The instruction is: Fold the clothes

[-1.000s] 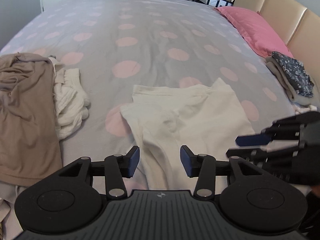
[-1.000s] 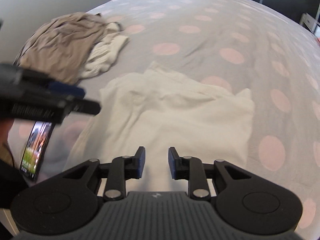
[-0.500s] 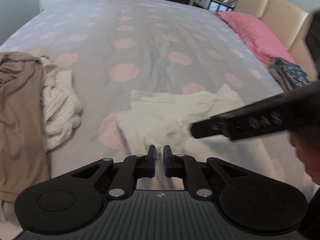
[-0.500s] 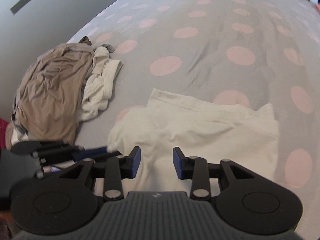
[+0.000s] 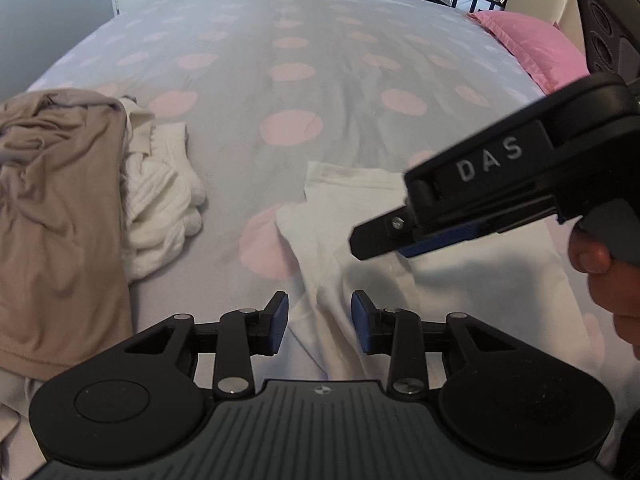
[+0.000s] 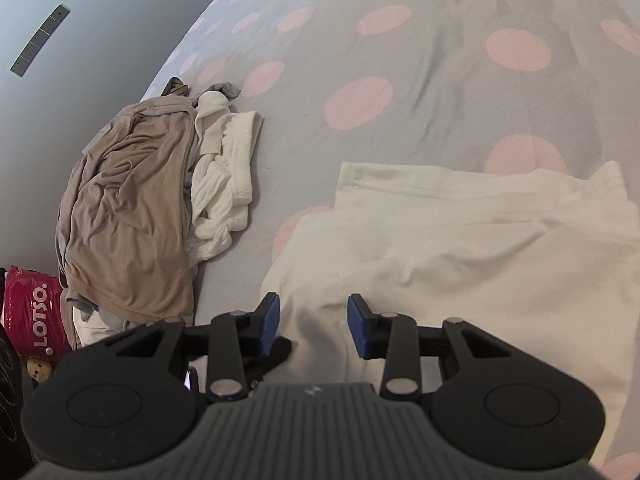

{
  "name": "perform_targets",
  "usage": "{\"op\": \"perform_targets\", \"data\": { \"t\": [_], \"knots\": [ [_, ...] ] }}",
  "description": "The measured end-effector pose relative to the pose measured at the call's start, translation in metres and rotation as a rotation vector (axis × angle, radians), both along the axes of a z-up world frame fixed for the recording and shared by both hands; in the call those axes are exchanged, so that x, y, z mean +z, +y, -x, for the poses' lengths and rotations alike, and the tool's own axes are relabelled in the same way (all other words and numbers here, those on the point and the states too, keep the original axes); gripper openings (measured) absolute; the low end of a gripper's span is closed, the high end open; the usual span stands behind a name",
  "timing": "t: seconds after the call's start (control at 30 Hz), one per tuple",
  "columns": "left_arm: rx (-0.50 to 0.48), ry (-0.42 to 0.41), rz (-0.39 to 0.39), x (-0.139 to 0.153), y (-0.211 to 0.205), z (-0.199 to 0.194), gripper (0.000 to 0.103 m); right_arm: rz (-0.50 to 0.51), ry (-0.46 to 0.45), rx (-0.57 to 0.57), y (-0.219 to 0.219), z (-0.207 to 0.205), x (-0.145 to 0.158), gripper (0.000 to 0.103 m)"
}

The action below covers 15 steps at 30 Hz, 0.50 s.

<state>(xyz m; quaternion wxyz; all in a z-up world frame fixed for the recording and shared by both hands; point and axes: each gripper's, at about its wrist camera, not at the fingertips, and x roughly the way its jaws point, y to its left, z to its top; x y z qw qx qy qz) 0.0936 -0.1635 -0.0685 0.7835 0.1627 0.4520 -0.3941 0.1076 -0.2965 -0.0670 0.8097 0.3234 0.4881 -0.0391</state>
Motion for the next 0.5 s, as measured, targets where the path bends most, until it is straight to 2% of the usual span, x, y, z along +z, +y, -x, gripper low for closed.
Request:
{"op": "perform_targets", "data": {
  "t": [0.07, 0.13, 0.17, 0.2, 0.23, 0.3, 0.43, 0.5],
  "knots": [
    [-0.011, 0.027, 0.012, -0.001, 0.000, 0.000, 0.032, -0.001, -0.002, 0.009, 0.004, -0.002, 0.001, 0.040],
    [-0.020, 0.039, 0.019, -0.002, 0.000, 0.000, 0.017, -0.008, -0.010, 0.028, 0.008, -0.004, 0.003, 0.040],
    [-0.021, 0.041, 0.021, -0.003, -0.001, 0.000, 0.016, -0.007, -0.011, 0.036, 0.010, -0.005, 0.004, 0.040],
    [-0.023, 0.044, 0.027, -0.004, -0.001, -0.001, 0.008, -0.005, -0.011, 0.043, 0.012, -0.006, 0.005, 0.040],
    [-0.024, 0.048, 0.032, -0.005, 0.000, -0.002, 0.005, 0.002, -0.006, 0.047, 0.014, -0.007, 0.005, 0.040],
    [-0.018, 0.045, 0.056, -0.002, 0.002, -0.001, 0.003, 0.023, 0.012, 0.052, 0.017, -0.010, 0.006, 0.040],
    [-0.112, 0.016, 0.115, 0.009, -0.002, 0.016, 0.003, 0.027, 0.050, 0.055, 0.020, -0.014, 0.002, 0.040],
    [-0.133, -0.004, 0.114, 0.012, -0.006, 0.023, 0.003, 0.034, 0.059, 0.055, 0.020, -0.014, -0.001, 0.038]
  ]
}}
